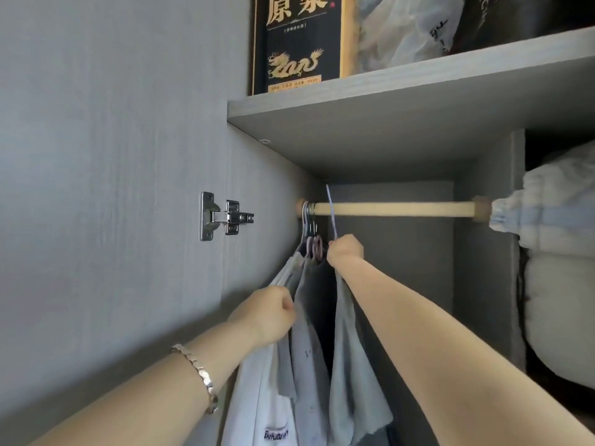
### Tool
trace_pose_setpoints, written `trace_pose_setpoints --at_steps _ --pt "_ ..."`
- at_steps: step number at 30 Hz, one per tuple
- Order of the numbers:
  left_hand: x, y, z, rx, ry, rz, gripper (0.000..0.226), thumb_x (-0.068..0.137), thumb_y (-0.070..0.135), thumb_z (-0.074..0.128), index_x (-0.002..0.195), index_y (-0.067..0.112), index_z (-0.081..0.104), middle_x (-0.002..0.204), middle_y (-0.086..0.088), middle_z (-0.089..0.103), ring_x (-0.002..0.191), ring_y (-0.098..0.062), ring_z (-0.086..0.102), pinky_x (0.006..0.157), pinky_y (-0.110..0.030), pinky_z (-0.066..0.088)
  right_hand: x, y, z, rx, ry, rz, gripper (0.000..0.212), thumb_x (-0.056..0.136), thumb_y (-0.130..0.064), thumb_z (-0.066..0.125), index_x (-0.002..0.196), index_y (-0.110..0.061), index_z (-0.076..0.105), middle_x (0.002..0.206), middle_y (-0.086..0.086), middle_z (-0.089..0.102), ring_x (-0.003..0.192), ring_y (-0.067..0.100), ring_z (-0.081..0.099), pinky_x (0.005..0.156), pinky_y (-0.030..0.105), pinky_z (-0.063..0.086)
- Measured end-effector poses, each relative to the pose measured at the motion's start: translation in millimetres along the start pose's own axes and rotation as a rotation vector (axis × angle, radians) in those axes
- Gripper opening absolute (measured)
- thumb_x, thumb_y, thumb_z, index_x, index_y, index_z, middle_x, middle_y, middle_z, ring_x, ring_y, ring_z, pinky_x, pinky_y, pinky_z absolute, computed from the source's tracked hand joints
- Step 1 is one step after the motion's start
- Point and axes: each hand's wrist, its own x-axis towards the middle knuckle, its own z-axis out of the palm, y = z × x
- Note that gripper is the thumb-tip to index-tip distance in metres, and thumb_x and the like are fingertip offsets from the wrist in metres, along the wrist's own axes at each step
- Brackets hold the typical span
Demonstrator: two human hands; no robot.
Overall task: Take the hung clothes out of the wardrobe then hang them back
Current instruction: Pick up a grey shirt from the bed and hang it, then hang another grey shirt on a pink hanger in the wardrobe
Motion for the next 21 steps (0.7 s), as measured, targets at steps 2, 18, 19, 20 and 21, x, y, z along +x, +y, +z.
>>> trace_pose_setpoints --at_steps 2,18,19,20,21 --pt "2.5 -3.3 3.2 0.007 -0.020 -0.014 0.022 0.086 0.015 0.042 0.069 0.025 0.051 0.081 0.001 0.061 0.085 -0.025 0.066 0.079 -0.035 0.053 3.3 10.2 16.2 0.015 -0.051 0.017 0.036 0.099 -0.018 0.041 0.128 0.003 0.050 0.133 0.017 0.053 0.125 0.030 0.049 0.098 0.029 0.040" --pt "-86.3 37.1 76.3 0.112 -0.322 0.188 0.016 0.083 0.018 0.044 0.071 0.021 0.054 0.070 0.001 0.069 0.072 -0.022 0.070 0.079 -0.033 0.054 -203.1 152.4 -24.4 -0.030 -0.370 0.280 0.030 0.093 -0.005 0.049 0.064 -0.014 0.044 0.054 -0.001 0.052 0.050 0.012 0.048 0.045 0.018 0.040" --pt "-104.2 45.2 90.0 0.119 -0.381 0.226 0.016 0.083 0.018 0.043 0.072 0.020 0.055 0.071 0.000 0.069 0.074 -0.022 0.070 0.078 -0.033 0.053 -227.1 164.8 -34.3 -0.029 -0.332 0.303 0.027 0.091 -0.006 0.051 0.066 -0.015 0.046 0.061 0.001 0.054 0.053 0.013 0.050 0.046 0.017 0.043" --pt "-123.6 54.2 104.2 0.139 -0.447 0.269 0.016 0.084 0.018 0.043 0.075 0.019 0.056 0.075 -0.001 0.070 0.077 -0.022 0.070 0.078 -0.032 0.053 -252.7 177.1 -45.6 -0.038 -0.302 0.334 0.025 0.091 -0.006 0.052 0.068 -0.015 0.047 0.066 0.002 0.055 0.054 0.013 0.052 0.047 0.017 0.045" --pt "-145.6 64.1 118.6 0.167 -0.519 0.316 0.017 0.086 0.019 0.043 0.079 0.018 0.057 0.080 -0.003 0.072 0.079 -0.022 0.069 0.076 -0.031 0.052 -279.5 190.4 -57.5 -0.043 -0.284 0.373 0.024 0.091 -0.007 0.052 0.068 -0.015 0.048 0.068 0.002 0.055 0.054 0.012 0.053 0.045 0.016 0.046"
